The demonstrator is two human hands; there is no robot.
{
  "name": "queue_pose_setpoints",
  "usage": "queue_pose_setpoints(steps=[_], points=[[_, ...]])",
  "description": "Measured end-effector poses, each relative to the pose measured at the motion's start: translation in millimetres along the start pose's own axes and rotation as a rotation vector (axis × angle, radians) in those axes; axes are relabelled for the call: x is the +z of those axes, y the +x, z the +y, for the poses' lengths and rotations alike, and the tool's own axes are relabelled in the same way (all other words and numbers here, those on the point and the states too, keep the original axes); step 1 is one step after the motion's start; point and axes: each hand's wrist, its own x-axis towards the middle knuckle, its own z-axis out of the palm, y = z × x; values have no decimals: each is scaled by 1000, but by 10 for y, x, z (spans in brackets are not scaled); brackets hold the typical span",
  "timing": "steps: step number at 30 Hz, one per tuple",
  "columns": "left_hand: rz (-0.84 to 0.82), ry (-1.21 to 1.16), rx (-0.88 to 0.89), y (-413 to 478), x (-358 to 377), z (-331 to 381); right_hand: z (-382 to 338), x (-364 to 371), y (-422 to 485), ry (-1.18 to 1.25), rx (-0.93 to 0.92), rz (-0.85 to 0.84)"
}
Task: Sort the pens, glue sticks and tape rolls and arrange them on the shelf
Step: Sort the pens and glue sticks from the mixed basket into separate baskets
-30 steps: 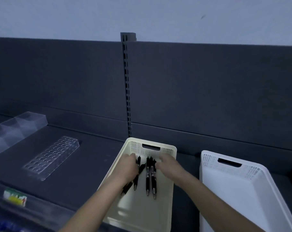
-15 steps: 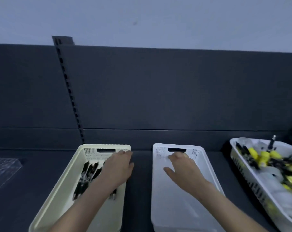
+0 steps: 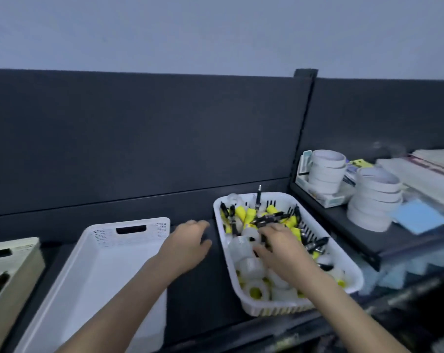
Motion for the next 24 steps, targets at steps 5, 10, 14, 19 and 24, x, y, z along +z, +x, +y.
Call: queue_pose_setpoints(steps=[5, 10, 14, 19, 24], points=[[-74, -63, 62, 314, 337, 721, 868, -302, -158, 44, 112, -32], [-123, -65, 51, 590, 541, 989, 1244, -328, -215, 102, 34, -145], [-136, -36, 36, 782, 671, 1058, 1250, -211, -156, -48, -98, -221], [-215, -35, 31, 1050, 762, 1029, 1155, -44, 86, -352, -144, -78], [-313, -47, -41, 1366, 805, 1035, 1150, 10, 299, -329, -105, -58]])
